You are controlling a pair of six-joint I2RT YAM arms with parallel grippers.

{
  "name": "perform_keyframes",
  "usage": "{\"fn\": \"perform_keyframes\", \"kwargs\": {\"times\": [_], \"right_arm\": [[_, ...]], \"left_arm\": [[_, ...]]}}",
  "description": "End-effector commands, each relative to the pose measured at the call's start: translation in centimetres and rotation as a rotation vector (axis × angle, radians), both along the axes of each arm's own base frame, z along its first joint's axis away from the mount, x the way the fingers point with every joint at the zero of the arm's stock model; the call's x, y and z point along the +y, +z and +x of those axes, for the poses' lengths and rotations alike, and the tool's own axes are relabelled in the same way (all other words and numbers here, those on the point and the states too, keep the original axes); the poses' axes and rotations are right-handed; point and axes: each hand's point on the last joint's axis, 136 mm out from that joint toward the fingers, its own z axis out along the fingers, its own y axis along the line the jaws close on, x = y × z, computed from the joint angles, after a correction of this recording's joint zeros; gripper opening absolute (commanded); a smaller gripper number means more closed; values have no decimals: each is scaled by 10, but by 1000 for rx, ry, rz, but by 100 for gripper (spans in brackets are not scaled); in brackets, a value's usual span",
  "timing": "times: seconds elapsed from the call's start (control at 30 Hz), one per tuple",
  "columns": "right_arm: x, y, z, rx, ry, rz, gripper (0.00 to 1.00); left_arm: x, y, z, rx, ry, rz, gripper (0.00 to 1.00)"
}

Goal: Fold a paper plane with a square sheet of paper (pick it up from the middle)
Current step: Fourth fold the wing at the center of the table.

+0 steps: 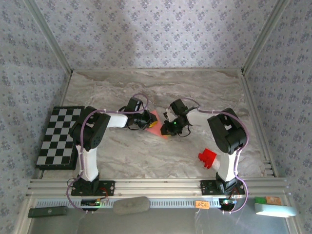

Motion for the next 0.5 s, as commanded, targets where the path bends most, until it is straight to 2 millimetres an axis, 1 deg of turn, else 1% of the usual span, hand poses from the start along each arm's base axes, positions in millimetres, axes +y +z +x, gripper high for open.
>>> {"fn": "perform_keyframes", "kwargs": {"times": [0.0,0.23,0.3,0.4,0.47], "right_arm": [[-17,-24,-13,57,11,-116,16],[-31,-42,-28,109,20,-177,15],[-37,-47,-32,122,25,-205,15],[-48,-52,-39,150,31,-260,14],[-52,-54,-42,160,25,-268,14]], "left_arm": [[4,-7,2,19,-6,30,18],[15,-10,11,-6,-27,69,18],[21,-15,15,-13,-33,95,18],[35,-27,21,-18,-25,148,18],[43,-32,25,-19,-17,167,18]]}}
